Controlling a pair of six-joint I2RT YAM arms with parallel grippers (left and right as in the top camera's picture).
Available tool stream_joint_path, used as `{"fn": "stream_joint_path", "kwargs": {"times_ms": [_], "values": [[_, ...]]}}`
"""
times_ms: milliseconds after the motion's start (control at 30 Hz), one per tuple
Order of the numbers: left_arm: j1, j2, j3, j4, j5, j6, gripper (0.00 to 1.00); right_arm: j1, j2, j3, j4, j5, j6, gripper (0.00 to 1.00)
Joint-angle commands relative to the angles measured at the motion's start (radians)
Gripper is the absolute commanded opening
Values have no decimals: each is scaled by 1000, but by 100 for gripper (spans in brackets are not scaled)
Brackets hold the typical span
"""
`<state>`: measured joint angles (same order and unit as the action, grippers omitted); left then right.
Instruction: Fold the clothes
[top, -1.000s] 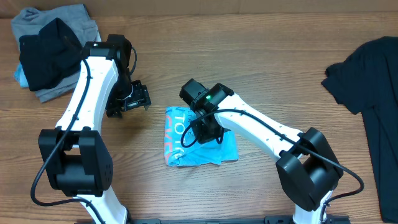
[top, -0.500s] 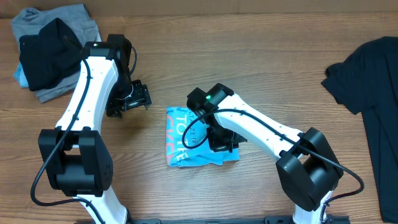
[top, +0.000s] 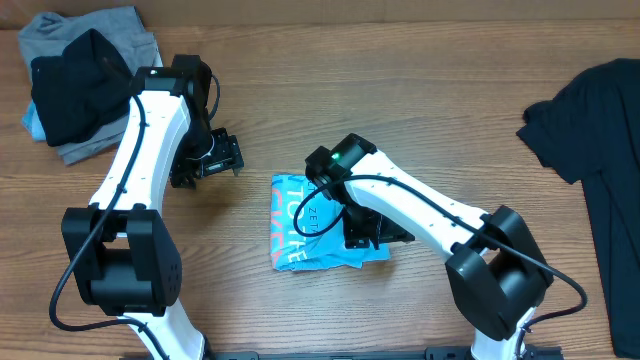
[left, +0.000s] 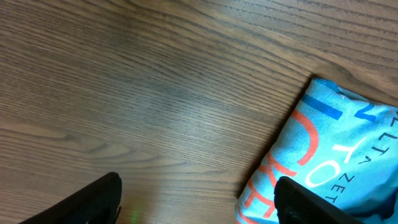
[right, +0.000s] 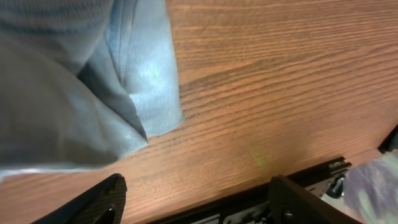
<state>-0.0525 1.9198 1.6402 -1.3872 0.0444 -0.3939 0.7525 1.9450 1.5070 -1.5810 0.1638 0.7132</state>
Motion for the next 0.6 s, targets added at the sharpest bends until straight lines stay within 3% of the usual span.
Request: {"fn": "stream_joint_path", "kwargs": {"times_ms": [0,167,300,433,567], "values": [[-5,-24,-3,4,0,-6,82,-2,-106,74,13,23,37,78],[-9,-24,-3,8,1,-6,82,-3,-154,111,172,-170,-110,84],[-9,-24,-3,5,8,-6,82,-3,-151,70,314,-271,-141,81],[-9,-24,-3,4,8,-6,82,-3,-149,-8,404,-270,-138,60],[-9,-24,-3,4,8,-6,82,-31,-149,-138,491,-270,-134,22]]}}
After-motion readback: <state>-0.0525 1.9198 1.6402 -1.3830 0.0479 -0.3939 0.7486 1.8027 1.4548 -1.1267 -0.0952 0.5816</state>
